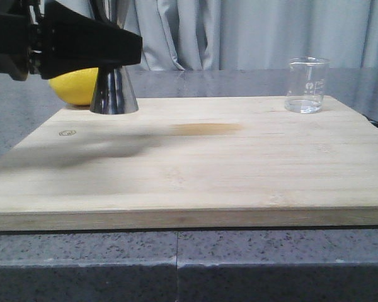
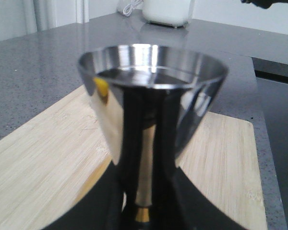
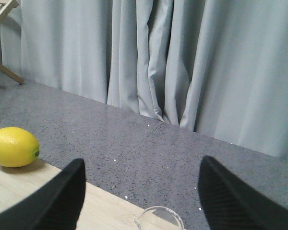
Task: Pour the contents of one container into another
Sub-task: 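Open the right gripper and lift it away from the beaker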
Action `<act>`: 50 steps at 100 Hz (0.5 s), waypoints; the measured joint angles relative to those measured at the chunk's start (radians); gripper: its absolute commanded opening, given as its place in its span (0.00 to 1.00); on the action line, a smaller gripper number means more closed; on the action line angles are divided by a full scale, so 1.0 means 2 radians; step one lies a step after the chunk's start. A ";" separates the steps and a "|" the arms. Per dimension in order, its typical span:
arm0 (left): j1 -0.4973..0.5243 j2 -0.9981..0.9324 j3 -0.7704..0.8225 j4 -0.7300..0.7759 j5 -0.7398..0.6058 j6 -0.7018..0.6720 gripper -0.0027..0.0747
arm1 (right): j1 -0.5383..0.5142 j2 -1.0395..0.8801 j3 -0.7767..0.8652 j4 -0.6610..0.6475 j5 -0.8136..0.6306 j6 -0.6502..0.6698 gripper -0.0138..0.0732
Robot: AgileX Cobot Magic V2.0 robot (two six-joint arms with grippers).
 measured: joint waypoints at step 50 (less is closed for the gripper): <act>0.000 0.061 -0.001 -0.073 -0.023 0.076 0.01 | 0.000 0.000 0.000 -0.001 0.001 0.001 0.69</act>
